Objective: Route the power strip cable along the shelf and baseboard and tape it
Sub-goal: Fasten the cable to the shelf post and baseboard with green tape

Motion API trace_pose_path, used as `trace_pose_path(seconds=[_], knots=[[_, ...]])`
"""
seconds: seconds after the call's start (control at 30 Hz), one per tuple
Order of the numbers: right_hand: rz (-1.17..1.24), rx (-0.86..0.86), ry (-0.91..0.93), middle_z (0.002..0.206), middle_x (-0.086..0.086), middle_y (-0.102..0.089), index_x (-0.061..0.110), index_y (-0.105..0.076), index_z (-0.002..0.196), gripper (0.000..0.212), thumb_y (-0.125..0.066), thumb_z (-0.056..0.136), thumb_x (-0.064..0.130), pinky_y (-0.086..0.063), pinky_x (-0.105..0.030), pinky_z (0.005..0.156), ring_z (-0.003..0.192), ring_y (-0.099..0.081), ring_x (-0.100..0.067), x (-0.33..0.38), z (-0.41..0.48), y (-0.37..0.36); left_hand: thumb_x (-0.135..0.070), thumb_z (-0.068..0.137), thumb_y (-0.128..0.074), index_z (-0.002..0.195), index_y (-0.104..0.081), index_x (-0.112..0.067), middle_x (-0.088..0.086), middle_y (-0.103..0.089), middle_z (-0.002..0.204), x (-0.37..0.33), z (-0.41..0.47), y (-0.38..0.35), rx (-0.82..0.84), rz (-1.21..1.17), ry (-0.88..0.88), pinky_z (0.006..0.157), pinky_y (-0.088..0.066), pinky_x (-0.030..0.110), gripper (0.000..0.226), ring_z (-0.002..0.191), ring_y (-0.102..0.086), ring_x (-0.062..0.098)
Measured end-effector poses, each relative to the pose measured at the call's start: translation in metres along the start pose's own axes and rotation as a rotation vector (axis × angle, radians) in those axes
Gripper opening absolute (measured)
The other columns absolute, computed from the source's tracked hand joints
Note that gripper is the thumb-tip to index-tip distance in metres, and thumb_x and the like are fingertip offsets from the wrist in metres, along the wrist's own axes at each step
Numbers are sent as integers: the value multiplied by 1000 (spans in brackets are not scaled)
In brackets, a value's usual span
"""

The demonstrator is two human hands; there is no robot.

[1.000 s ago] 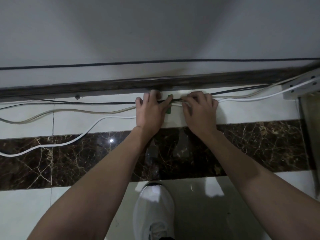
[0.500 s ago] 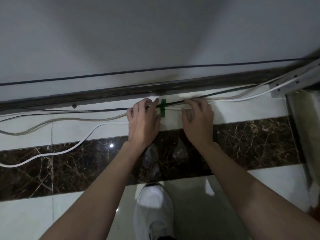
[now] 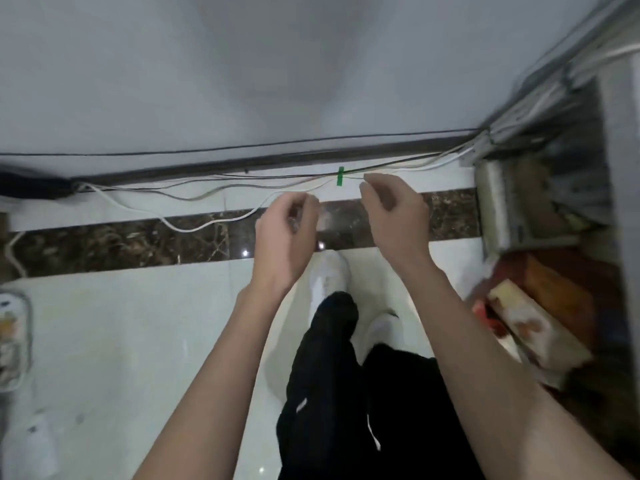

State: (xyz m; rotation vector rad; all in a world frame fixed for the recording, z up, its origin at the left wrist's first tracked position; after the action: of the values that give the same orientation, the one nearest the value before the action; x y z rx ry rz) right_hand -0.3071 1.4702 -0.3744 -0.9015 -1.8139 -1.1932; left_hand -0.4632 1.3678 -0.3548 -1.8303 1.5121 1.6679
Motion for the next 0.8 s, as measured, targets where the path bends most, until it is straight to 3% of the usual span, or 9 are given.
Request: trace_pose_path(seconds=[0.2,0.3,0.43,0.53,0.63,0.8], knots=[[-94,-6,151,106,7,-68,19,-71,115,20,-64,97,24,-49,-12,84,94,-62,2,180,-183,99,-32,101,-56,109,-68,-31,-20,-66,106,-132,-192,132,38,156,-86,78,-41,9,15,99,-60,-3],[-103,-38,211,103,8,-68,17,-72,113,19,-65,97,23,-50,-17,86,97,-63,-1,240,-283,138,-36,97,-56,109,-68,-32,-23,-65,105,-188,-283,184,55,198,-215,84,-43,17,17,102,-60,1],[-165,-98,189,108,18,-65,27,-69,118,23,-62,98,33,-46,-15,93,106,-60,-1,281,-428,176,-35,98,-56,104,-68,-29,-21,-62,106,-242,-394,230,170,239,-471,95,-47,29,14,110,-59,7],[-158,-251,143,112,20,-64,29,-68,117,22,-64,96,32,-45,-14,94,109,-60,-1,291,-544,206,-37,98,-56,107,-66,-30,-19,-60,114,-265,-470,258,275,234,-616,100,-43,23,15,118,-56,10],[-73,-461,85,112,17,-67,28,-70,114,21,-67,94,24,-49,-24,92,105,-63,-6,295,-648,239,-40,94,-56,112,-65,-32,-15,-62,120,-276,-545,283,380,99,-689,99,-43,19,21,122,-57,14],[123,-784,79,106,10,-73,29,-73,108,20,-68,93,17,-53,-33,92,103,-68,-11,294,-789,295,-39,91,-56,107,-68,-27,-9,-69,112,-279,-654,290,548,-97,-720,86,-50,25,24,110,-64,16]])
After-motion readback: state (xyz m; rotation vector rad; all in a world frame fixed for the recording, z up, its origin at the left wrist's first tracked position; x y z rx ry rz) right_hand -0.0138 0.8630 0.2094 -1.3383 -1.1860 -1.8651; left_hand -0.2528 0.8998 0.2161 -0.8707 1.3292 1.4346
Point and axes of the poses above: each hand's wrist, its own z-axis towards the middle knuckle, its own y-axis out of the back of the hand, x = y × z, the point moved 6 cm from there along z, towards the middle knuckle
